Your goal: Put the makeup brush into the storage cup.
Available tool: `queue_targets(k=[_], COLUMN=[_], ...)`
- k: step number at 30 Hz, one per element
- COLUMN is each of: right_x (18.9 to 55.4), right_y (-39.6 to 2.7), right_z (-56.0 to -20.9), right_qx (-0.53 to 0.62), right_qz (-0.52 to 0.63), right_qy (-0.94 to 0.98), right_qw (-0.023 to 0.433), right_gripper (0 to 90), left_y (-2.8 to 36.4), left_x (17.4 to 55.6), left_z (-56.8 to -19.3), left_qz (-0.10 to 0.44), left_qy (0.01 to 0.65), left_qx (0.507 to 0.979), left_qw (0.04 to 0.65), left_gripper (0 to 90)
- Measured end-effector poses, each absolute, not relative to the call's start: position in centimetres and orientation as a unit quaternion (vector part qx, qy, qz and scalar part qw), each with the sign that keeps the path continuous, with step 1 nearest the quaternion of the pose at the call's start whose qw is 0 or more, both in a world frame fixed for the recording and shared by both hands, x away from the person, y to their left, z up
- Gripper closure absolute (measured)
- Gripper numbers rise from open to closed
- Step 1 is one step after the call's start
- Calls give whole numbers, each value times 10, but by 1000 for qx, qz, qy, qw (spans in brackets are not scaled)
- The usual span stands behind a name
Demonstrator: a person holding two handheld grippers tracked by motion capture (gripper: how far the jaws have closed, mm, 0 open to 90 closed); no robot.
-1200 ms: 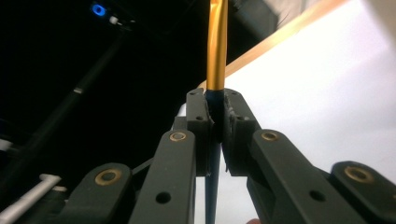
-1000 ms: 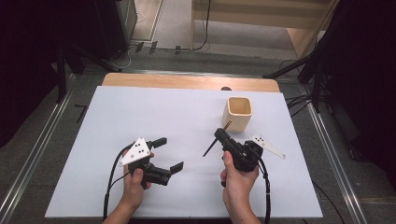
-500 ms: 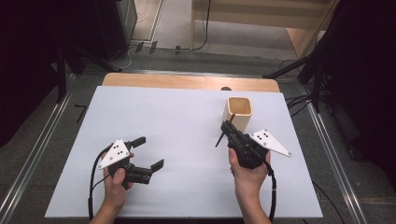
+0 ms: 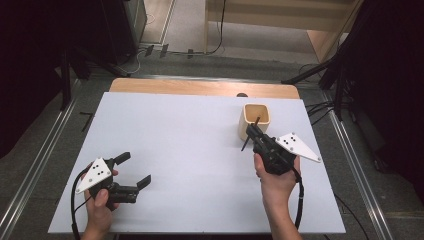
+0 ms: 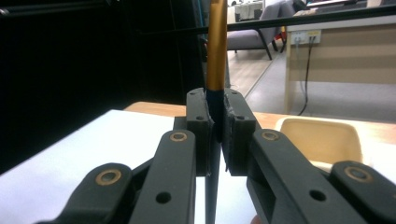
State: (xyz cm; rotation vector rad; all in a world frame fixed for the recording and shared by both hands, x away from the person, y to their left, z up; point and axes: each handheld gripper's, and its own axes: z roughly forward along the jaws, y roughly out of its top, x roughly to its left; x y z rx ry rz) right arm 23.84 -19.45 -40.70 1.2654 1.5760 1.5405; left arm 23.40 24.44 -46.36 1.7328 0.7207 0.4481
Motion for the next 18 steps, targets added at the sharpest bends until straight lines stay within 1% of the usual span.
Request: queue_targets(k=[6,18], right_x=[244,265], right_y=[-207,-226], right_z=[-402,-386], right_qx=[479,486], right_qz=[575,573], right_qy=[589,578], right_qw=[305,318], right_gripper=[837,837], left_y=[260,283], left_x=[227,221], left_z=[-466,-470], left_qz=[205,216], left_qy=[309,321], left_qx=[738,736], left_qw=[564,556], left_gripper=[0,0])
